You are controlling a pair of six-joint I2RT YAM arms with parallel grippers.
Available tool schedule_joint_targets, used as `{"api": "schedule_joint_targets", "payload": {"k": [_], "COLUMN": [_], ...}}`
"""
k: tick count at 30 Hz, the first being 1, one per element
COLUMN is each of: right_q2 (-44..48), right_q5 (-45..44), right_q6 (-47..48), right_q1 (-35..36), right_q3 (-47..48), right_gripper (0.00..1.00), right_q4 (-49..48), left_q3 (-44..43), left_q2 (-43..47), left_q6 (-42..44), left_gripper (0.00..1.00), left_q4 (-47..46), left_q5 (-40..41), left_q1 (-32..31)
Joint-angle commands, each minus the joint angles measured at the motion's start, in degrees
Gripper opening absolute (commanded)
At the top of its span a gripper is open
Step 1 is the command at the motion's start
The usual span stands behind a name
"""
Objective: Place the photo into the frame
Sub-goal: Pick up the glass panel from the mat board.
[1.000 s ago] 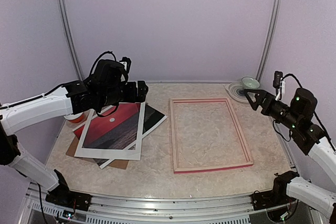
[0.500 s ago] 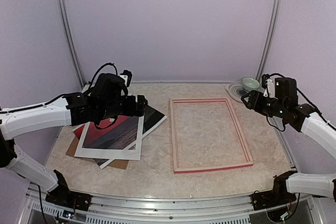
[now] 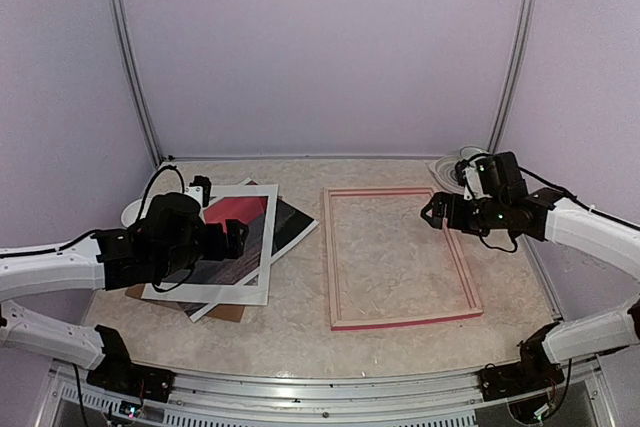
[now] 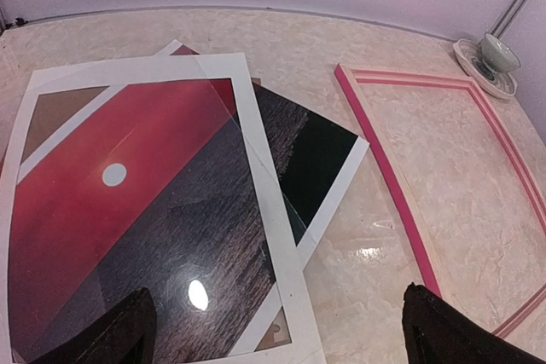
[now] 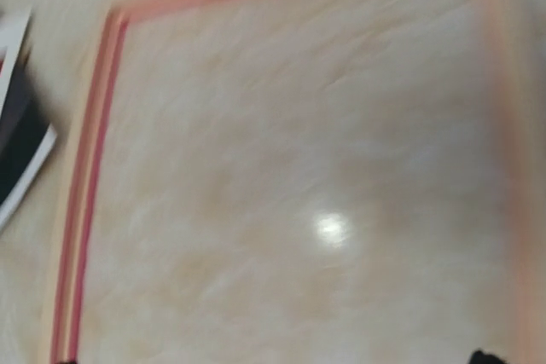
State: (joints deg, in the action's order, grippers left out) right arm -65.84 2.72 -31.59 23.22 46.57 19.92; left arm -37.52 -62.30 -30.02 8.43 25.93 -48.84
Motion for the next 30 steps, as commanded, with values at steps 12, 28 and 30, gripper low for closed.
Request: {"api": "schedule_joint_targets", "payload": {"k": [12, 28, 30], "right_q2": [-30.68, -54.79, -55.79], "right_q5": [4.23, 17.23, 17.4], "right_q6": [-1.02, -3.35, -2.9], "right_q1": [25.0, 30.99, 31.01], "right_q3": [25.59, 46.73, 47.48], "right_gripper": [0.99, 0.97, 0.94], "right_q4": [-2.6, -0.72, -0.87], "left_q3": [7.85, 18.1, 18.12], "left_q2": [4.32, 20.79, 20.41], "left_q6": [-11.55, -17.2, -17.47], "left_gripper": [0.99, 0.99, 0.99], "left_q4": [-2.2, -0.6, -0.49], "left_q5": [9.09, 7.01, 6.92], "left_q1": [-2.07, -2.05, -2.05]}}
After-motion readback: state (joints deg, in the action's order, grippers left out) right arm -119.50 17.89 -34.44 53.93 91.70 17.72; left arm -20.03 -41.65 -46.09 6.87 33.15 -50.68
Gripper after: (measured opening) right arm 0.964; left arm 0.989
